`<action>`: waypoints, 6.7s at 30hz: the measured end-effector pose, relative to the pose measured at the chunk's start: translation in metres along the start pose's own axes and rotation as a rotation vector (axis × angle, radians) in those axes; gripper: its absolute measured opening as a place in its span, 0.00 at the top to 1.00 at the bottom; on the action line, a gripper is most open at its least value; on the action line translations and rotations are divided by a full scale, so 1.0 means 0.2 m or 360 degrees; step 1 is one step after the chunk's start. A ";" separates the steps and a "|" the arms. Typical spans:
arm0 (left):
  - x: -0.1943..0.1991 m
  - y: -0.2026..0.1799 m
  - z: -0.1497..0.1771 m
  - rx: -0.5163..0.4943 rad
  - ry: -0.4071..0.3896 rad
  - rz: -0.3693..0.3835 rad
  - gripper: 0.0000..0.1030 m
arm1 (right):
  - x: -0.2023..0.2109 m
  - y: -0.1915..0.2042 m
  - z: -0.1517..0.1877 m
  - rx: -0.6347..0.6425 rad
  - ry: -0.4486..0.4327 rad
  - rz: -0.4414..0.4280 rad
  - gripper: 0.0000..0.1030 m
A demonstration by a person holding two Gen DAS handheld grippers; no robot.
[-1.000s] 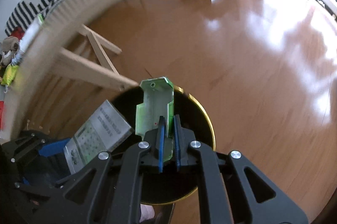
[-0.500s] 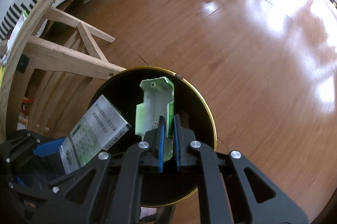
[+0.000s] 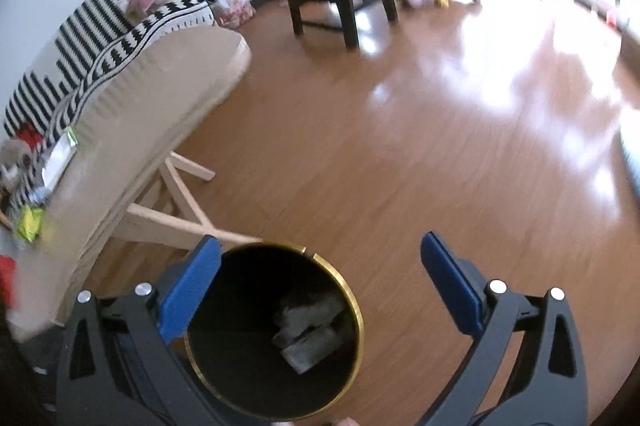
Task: Collect trash
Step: 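Move both tools back over the table, then grasp the white candy wrapper with the left tool while the right tool grasps the green-white box, then carry candy wrapper and green-white box over the bin and open both tools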
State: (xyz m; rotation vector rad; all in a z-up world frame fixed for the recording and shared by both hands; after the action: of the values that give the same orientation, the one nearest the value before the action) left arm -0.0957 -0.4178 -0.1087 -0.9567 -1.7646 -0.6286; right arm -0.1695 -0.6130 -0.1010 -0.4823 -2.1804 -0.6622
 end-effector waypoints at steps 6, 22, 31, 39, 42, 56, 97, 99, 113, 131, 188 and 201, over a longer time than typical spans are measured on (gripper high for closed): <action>0.32 0.36 0.03 0.0253 -0.0266 -0.0203 0.06 | -0.09 0.33 -0.04 0.0202 0.0057 -0.0089 0.06; 0.74 1.97 0.79 0.1086 -0.0157 -0.0830 0.06 | -0.33 1.68 -0.15 0.0883 -0.0011 -0.0203 0.06; 0.65 2.56 0.87 0.1166 -0.0043 -0.0824 0.06 | -0.59 2.32 -0.20 0.1085 0.0009 -0.0219 0.06; 0.50 2.72 0.66 0.0852 -0.0004 -0.0803 0.06 | -0.85 2.49 -0.34 0.0886 0.0048 -0.0037 0.06; 0.50 2.75 0.64 0.0862 -0.0030 -0.0777 0.06 | -0.92 2.47 -0.32 0.0904 0.0100 -0.0023 0.06; 0.44 2.80 0.61 0.0972 -0.0170 -0.0681 0.05 | -0.92 2.11 -0.32 0.0839 0.0167 -0.0160 0.05; 0.47 2.68 0.62 0.0797 -0.0046 -0.0620 0.05 | -1.01 2.12 -0.42 0.0819 0.0146 -0.0149 0.05; 0.48 2.69 0.61 0.0749 -0.0031 -0.0660 0.05 | -1.01 2.12 -0.42 0.0833 0.0152 -0.0162 0.05; 0.50 2.55 0.59 0.0677 -0.0159 -0.0603 0.95 | -0.92 2.05 -0.42 0.0815 0.0099 -0.0283 0.86; 0.69 2.34 0.67 0.0787 -0.0169 -0.0712 0.96 | -0.69 1.83 -0.41 0.0743 0.0115 -0.0289 0.87; -0.28 0.06 0.04 -0.0013 0.0177 0.0184 0.06 | -0.18 -0.07 0.40 -0.0216 0.0410 -0.0255 0.06; 0.39 0.71 0.17 0.0393 -0.0288 -0.0258 0.06 | 0.09 0.40 -0.01 0.0341 -0.0086 -0.0150 0.06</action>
State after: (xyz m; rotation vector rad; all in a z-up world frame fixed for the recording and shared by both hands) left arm -0.0107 -0.2890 -0.0515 -0.7235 -2.0413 -0.4220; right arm -0.1363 -0.5494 -0.0621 -0.2893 -2.3043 -0.4627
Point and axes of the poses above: each gripper's, at about its wrist camera, not at the fingertips, and x roughly against the way its jaws point, y to its left, z to its underside, the point moved 3 cm from there along -x, roughly the way its jaws point, and after that the axes turned 5 degrees about -z, right-handed, at the moved point
